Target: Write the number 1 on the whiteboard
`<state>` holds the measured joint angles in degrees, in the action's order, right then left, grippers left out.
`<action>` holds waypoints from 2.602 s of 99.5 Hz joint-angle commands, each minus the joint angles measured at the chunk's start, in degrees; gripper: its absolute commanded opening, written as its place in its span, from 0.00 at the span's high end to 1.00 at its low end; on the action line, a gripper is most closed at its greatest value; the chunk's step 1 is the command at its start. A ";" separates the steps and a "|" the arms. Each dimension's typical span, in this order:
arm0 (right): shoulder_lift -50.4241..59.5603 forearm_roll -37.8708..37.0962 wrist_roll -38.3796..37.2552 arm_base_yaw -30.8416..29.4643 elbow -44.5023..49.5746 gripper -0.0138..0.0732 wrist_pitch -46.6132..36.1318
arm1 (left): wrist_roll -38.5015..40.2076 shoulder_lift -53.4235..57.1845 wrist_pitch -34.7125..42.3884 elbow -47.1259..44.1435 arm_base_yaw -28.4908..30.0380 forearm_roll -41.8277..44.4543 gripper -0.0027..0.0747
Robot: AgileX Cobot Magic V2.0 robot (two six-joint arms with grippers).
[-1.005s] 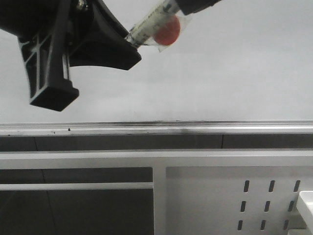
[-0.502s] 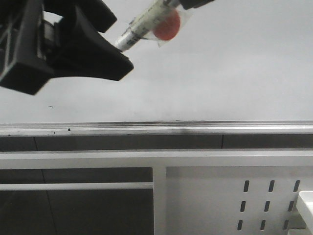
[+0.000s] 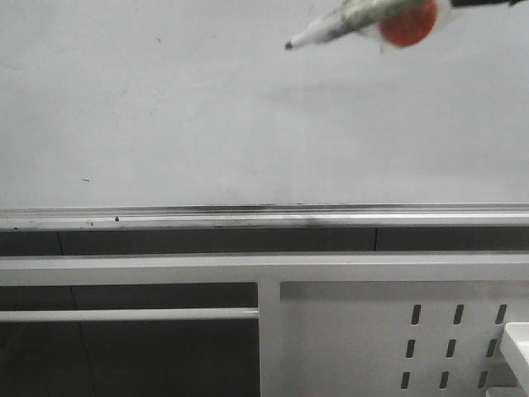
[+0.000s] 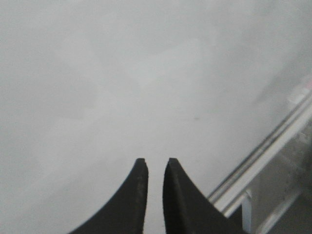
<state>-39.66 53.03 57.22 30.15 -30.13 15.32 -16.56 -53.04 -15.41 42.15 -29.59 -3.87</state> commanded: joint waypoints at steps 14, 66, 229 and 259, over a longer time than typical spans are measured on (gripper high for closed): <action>5.00 1.52 0.05 -0.01 -1.31 0.92 -8.37 | 1.04 0.70 19.00 -3.72 9.75 -19.66 0.99; -1.76 1.52 0.16 -0.01 -1.31 0.92 -16.50 | 1.04 0.70 25.04 -6.60 8.71 -17.18 0.99; -21.34 -11.50 0.61 -0.01 -22.79 0.92 23.48 | 1.01 -2.88 14.68 -6.60 -28.46 18.83 0.62; -21.34 -10.37 0.61 0.03 -23.10 0.92 25.88 | 1.01 -8.67 18.45 -6.60 -25.57 18.01 0.62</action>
<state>-61.81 40.30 57.32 30.30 -51.17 42.45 -16.12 -61.61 -1.72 33.82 -56.56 14.95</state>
